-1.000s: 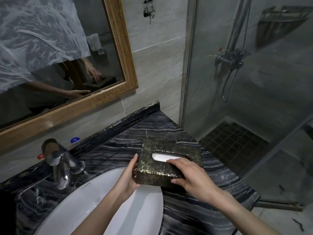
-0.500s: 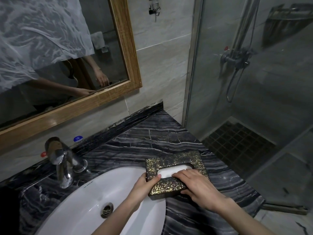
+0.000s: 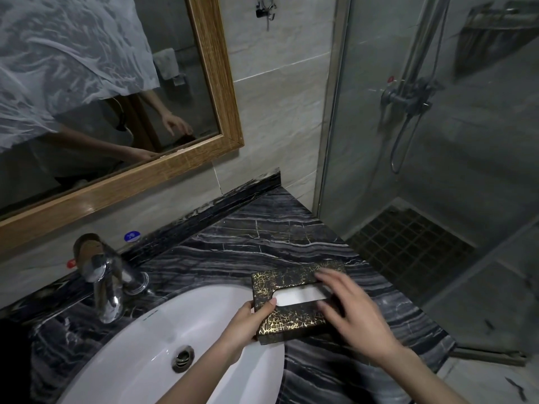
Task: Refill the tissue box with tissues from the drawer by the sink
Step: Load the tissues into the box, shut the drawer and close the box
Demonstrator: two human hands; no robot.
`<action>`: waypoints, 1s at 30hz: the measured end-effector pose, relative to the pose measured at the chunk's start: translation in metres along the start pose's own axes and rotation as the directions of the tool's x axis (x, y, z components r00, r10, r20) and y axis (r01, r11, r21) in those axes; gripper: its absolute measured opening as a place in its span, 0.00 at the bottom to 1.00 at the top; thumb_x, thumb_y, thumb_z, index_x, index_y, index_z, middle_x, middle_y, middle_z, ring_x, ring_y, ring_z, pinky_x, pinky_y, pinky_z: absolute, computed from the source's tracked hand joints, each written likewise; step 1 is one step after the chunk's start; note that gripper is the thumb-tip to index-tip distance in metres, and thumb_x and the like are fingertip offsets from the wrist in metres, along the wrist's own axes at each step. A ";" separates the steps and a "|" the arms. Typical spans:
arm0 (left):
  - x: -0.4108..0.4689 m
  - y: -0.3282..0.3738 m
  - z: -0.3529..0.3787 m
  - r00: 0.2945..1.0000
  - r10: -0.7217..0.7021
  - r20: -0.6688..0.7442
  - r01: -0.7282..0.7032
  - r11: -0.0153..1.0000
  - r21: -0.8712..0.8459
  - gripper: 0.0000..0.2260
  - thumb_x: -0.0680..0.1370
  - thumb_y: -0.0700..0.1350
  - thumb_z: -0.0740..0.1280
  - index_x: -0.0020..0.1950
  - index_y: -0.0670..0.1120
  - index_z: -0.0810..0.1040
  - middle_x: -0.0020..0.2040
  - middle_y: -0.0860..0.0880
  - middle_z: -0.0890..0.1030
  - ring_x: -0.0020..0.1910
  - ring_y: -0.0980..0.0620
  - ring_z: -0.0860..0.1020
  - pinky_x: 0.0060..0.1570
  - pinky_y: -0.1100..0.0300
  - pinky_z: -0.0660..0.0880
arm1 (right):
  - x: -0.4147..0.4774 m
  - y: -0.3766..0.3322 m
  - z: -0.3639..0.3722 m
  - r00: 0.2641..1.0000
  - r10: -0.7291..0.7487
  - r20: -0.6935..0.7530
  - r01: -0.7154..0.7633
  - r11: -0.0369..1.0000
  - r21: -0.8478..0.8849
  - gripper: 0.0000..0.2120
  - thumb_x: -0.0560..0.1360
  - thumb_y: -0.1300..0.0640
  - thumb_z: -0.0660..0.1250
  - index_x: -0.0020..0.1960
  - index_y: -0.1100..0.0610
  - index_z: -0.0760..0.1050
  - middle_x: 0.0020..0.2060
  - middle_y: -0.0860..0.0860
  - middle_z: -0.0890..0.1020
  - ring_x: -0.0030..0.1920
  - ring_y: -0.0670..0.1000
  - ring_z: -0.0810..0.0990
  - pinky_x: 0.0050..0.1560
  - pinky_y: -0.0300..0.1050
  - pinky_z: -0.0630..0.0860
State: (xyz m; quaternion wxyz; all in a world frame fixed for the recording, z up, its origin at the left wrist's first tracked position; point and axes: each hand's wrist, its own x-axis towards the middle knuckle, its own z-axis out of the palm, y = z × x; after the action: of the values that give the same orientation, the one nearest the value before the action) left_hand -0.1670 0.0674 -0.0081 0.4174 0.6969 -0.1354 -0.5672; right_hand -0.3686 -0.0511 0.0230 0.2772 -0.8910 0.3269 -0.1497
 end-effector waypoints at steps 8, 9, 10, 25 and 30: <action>-0.005 -0.003 0.000 1.000 0.014 -0.022 -0.015 0.999 -0.045 0.22 0.73 0.55 0.70 0.64 0.48 0.73 0.56 0.49 0.84 0.53 0.51 0.82 0.60 0.50 0.77 | -0.013 0.023 0.013 0.746 0.639 0.189 -0.634 0.593 0.496 0.26 0.77 0.47 0.62 0.72 0.55 0.65 0.68 0.53 0.73 0.68 0.54 0.70 0.67 0.48 0.64; -0.006 -0.004 0.001 0.999 0.019 -0.028 -0.020 0.999 -0.045 0.21 0.73 0.55 0.70 0.63 0.49 0.74 0.55 0.49 0.84 0.52 0.51 0.83 0.60 0.49 0.77 | -0.013 0.023 0.015 0.725 0.655 0.210 -0.643 0.537 0.546 0.27 0.77 0.47 0.62 0.72 0.55 0.64 0.68 0.52 0.72 0.69 0.54 0.69 0.69 0.49 0.63; -0.006 -0.005 0.001 0.999 0.022 -0.035 -0.023 0.999 -0.044 0.21 0.73 0.56 0.70 0.63 0.50 0.74 0.55 0.50 0.84 0.53 0.51 0.82 0.62 0.49 0.76 | -0.013 0.024 0.017 0.715 0.664 0.220 -0.642 0.499 0.582 0.27 0.77 0.47 0.63 0.72 0.55 0.64 0.69 0.52 0.72 0.69 0.53 0.69 0.70 0.50 0.62; -0.004 0.034 -0.030 0.968 0.111 -0.225 -0.142 0.982 -0.127 0.15 0.74 0.56 0.68 0.58 0.52 0.78 0.54 0.53 0.84 0.53 0.54 0.81 0.59 0.52 0.76 | 0.070 0.000 0.016 0.808 0.539 0.239 -0.542 0.521 0.659 0.26 0.76 0.43 0.63 0.72 0.48 0.65 0.68 0.46 0.72 0.69 0.49 0.69 0.72 0.52 0.63; 0.007 0.049 -0.042 0.958 0.083 -0.274 -0.139 0.972 -0.189 0.14 0.74 0.57 0.67 0.56 0.53 0.76 0.55 0.53 0.83 0.53 0.54 0.80 0.54 0.54 0.76 | 0.118 -0.007 0.018 0.840 0.480 0.251 -0.518 0.575 0.634 0.27 0.71 0.41 0.67 0.68 0.49 0.70 0.60 0.49 0.80 0.60 0.50 0.77 0.67 0.49 0.69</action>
State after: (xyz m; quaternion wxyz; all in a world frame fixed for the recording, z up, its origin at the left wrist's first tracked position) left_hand -0.1128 0.0499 0.0235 0.5331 0.7104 -0.0580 -0.4557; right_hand -0.2695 -0.1174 0.0227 0.6220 -0.6008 0.4788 -0.1514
